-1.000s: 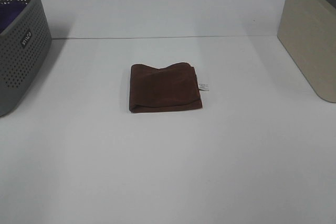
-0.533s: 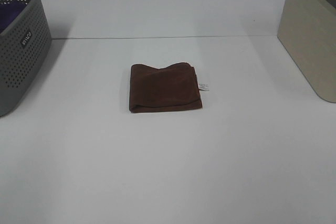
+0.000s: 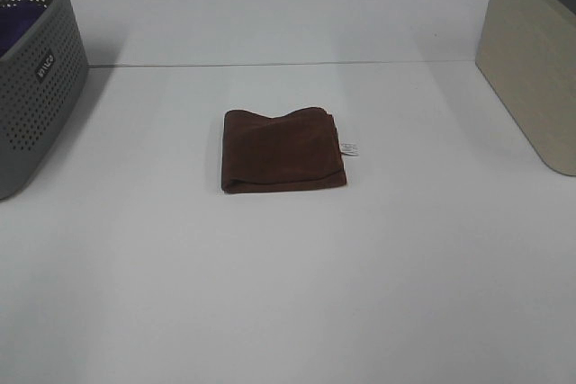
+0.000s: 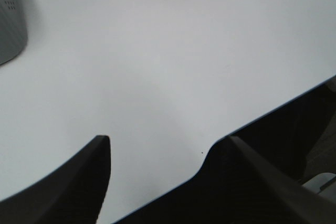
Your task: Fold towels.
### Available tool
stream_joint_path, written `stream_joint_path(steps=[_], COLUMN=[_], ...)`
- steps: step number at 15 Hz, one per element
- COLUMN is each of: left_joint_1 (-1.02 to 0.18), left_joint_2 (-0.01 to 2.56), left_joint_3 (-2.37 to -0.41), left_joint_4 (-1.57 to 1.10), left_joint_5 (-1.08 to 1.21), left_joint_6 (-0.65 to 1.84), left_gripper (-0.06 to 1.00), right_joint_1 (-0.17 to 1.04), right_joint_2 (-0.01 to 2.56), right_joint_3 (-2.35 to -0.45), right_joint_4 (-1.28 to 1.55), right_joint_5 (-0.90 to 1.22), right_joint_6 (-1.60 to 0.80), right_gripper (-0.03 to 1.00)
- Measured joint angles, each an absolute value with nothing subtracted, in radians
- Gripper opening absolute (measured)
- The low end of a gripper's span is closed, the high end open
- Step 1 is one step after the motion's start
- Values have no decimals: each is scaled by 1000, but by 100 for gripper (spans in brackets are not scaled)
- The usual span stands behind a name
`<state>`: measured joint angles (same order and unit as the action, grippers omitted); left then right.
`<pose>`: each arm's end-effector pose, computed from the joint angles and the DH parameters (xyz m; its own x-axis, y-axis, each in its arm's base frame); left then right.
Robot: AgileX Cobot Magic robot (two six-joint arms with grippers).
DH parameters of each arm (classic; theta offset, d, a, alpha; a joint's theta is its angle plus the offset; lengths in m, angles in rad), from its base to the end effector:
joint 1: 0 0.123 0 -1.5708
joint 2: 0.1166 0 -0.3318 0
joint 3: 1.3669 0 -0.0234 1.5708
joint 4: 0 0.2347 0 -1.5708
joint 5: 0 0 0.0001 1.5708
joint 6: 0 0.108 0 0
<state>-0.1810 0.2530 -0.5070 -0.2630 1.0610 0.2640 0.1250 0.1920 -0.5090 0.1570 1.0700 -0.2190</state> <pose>-0.0202 -0.0212 0.2753 -0.5856 0.2388 -0.7746 0.4270 0.9031 -0.0444 -0.0268 0.0116 0.2719 -0.5695 -0.2140 -0.7936 -0.3154 0.9485 -0.0294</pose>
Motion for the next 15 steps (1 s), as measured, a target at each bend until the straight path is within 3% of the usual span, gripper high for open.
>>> stream_joint_path(steps=[6,15], left_joint_1=[-41,-40], left_joint_2=[76,-3], left_joint_3=[-507,-507], left_joint_4=[-262,-255], left_joint_5=[1063,1066], left_joint_6=[264,264], left_gripper=[59,59], right_joint_1=[-25,-27], right_joint_2=[84,-7], right_joint_3=[-509,-507], right_joint_4=[168,173], right_joint_5=[1070,1072], right_joint_6=[-219,-219], right_gripper=[85,85])
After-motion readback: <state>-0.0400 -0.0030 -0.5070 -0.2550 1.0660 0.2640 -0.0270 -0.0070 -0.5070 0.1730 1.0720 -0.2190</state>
